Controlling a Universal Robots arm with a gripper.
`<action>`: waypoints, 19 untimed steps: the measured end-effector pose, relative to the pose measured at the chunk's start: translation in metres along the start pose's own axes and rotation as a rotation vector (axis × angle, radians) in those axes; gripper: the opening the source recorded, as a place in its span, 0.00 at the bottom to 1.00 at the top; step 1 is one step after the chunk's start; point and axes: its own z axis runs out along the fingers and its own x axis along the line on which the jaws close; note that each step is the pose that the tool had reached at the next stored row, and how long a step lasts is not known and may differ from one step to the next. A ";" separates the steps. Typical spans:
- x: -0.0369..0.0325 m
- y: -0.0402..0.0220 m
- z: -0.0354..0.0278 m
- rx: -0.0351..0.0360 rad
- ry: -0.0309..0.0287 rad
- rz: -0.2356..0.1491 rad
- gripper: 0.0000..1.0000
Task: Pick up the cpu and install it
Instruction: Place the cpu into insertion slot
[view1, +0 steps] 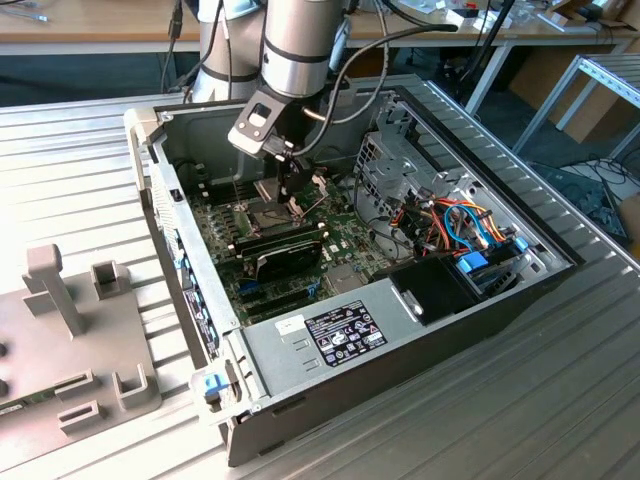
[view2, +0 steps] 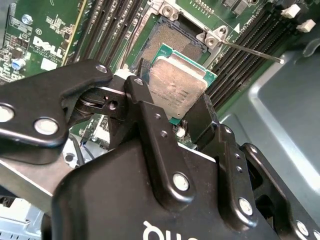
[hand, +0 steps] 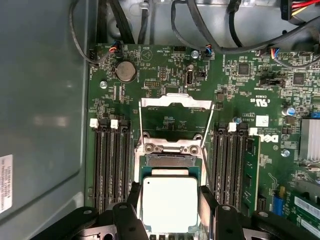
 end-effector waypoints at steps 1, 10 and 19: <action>0.0000 0.0000 0.0013 0.0000 0.0000 0.000 0.55; -0.0002 -0.0009 0.0169 0.0002 -0.0002 0.000 0.55; -0.0003 -0.0020 0.0227 0.0000 0.0002 0.000 0.55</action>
